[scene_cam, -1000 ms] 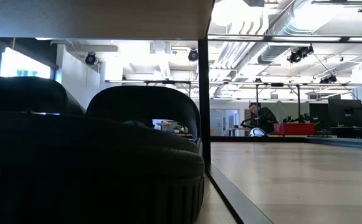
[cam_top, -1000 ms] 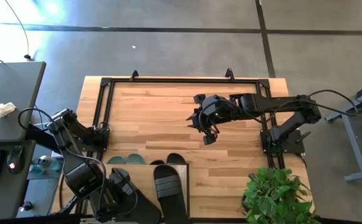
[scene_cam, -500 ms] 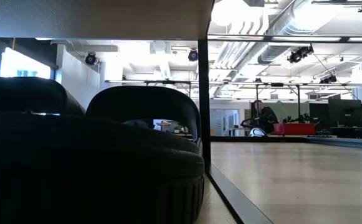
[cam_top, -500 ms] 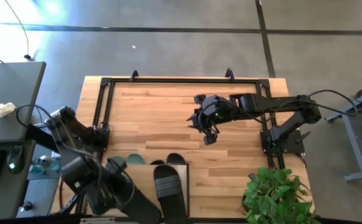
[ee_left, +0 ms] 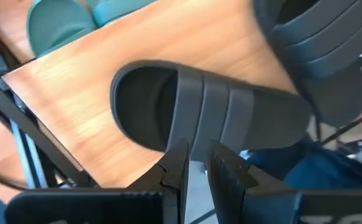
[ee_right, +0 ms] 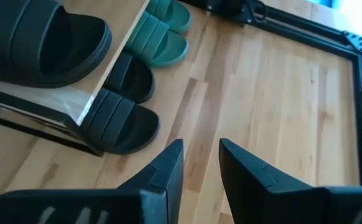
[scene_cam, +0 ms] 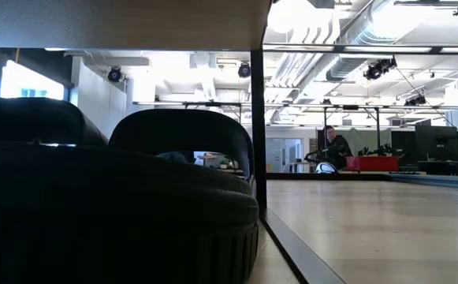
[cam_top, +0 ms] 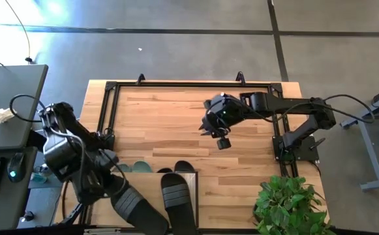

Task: Pick and place slides into the shelf
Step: Adjust the black slipper on the shelf

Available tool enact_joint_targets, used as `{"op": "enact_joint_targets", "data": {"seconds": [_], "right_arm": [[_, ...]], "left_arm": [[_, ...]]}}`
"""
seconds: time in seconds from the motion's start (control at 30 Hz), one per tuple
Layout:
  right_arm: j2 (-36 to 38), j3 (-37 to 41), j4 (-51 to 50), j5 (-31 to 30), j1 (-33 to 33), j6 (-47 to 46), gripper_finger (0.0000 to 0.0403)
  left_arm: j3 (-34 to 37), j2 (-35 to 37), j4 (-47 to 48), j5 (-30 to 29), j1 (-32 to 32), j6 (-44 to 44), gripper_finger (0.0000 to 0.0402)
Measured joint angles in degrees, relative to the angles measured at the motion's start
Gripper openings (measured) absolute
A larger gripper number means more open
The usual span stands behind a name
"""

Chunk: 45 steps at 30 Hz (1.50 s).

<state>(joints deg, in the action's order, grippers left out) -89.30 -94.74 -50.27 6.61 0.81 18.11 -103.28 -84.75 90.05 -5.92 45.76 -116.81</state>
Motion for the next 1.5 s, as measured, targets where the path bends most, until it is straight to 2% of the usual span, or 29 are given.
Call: {"op": "enact_joint_targets", "data": {"seconds": [0.13,0.23,0.53,0.7,0.9,0.97,1.1,1.5], "right_arm": [[0.0,0.0,-0.2,4.4,-0.9,-0.1,0.0094],[0.0,0.0,-0.4,5.8,-1.2,-0.2,0.0094],[0.0,0.0,-1.2,5.8,-1.2,-0.2,0.0094],[0.0,0.0,-1.9,6.1,-1.2,-1.7,0.0094],[0.0,0.0,-2.9,7.5,-1.2,-2.8,0.0094],[0.0,0.0,-2.7,7.5,-1.2,-2.8,0.0094],[0.0,0.0,-2.7,7.5,-1.5,-2.9,0.0094],[0.0,0.0,-2.7,9.0,-2.7,-3.1,0.0094]], "left_arm": [[1.7,2.8,-0.6,-1.6,0.0,-0.7,0.0047],[6.3,5.7,-2.1,-0.3,0.0,-2.1,0.0047],[30.2,20.8,-29.1,-1.8,0.0,-0.6,0.0047],[41.4,26.2,-38.8,1.6,0.0,-1.4,0.0047],[52.2,29.6,-55.5,5.2,0.0,-0.4,0.0047],[54.2,29.9,-57.9,6.0,0.0,-0.6,0.0047],[56.3,30.0,-56.8,6.6,0.0,-2.1,0.0047],[56.6,29.9,-59.6,5.0,0.0,-1.5,0.0047]]}}
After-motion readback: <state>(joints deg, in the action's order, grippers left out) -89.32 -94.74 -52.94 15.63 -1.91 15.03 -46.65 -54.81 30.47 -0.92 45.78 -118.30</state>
